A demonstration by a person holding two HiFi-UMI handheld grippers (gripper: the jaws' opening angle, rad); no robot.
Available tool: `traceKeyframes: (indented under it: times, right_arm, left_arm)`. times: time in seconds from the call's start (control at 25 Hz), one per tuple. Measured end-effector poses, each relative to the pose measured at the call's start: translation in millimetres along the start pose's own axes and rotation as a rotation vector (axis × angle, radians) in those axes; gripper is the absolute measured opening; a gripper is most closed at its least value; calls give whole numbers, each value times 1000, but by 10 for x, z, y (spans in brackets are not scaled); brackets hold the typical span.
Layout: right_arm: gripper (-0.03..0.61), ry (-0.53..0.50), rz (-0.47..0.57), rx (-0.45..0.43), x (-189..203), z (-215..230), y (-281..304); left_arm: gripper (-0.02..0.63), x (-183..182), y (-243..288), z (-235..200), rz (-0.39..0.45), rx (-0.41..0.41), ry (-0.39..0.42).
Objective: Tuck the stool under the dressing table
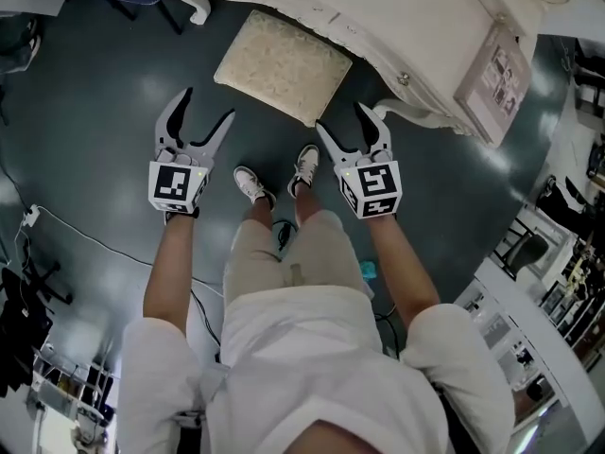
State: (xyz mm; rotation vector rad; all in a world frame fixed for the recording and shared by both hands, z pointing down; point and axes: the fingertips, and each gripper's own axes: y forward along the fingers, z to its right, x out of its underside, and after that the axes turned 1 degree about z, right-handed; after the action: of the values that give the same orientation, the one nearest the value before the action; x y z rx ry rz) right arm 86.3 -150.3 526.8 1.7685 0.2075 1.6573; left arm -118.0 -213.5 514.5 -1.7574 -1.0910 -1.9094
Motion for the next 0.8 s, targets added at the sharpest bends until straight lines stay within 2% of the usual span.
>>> traceKeyframes:
  times: [0.28, 0.56, 0.8]
  right_arm:
    - [313, 17, -77, 10, 683, -86, 223]
    - [313, 26, -216, 51, 1624, 15, 565]
    - [325, 13, -271, 50, 2199, 40, 886]
  left_arm:
    - [351, 732, 253, -9, -98, 21, 7]
    - [356, 1328, 500, -31, -192, 59, 50]
    - [359, 1963, 751, -96, -250, 49, 46]
